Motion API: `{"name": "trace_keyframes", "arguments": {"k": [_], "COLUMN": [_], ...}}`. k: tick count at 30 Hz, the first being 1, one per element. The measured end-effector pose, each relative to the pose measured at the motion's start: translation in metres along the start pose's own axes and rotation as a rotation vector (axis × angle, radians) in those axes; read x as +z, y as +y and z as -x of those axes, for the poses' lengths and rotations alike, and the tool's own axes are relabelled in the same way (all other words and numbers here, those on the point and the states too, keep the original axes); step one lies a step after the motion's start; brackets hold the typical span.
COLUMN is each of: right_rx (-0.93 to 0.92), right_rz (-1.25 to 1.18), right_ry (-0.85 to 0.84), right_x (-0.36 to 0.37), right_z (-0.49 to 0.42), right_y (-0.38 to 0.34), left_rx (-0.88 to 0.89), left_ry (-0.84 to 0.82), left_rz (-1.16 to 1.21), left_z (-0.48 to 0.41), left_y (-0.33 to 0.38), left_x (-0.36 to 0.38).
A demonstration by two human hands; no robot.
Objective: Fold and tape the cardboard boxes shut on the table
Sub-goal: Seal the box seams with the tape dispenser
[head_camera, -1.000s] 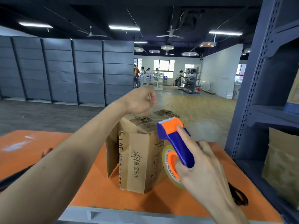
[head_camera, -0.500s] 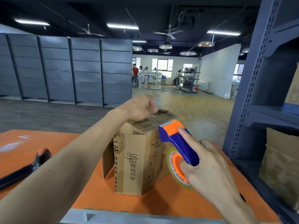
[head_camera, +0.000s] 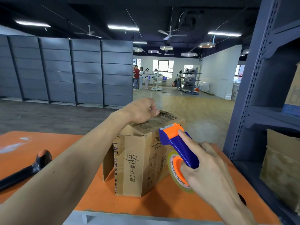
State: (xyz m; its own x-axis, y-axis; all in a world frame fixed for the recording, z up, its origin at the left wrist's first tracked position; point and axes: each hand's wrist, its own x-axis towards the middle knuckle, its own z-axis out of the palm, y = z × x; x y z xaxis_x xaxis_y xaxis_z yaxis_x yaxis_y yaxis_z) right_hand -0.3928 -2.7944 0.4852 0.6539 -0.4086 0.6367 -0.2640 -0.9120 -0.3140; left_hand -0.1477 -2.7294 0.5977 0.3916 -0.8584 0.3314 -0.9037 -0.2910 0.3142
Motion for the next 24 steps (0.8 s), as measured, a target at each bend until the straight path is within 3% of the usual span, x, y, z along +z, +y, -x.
{"name": "trace_keyframes", "arguments": {"k": [24], "right_rx": [0.062], "right_rz": [-0.052], "right_ry": [-0.030], "right_x": [0.027], "right_z": [0.009], "right_y": [-0.009], "left_rx": [-0.084], "left_ry": [0.027], "left_rz": [-0.083], "left_z": [0.004], "left_y": [-0.012], "left_x": [0.024]}}
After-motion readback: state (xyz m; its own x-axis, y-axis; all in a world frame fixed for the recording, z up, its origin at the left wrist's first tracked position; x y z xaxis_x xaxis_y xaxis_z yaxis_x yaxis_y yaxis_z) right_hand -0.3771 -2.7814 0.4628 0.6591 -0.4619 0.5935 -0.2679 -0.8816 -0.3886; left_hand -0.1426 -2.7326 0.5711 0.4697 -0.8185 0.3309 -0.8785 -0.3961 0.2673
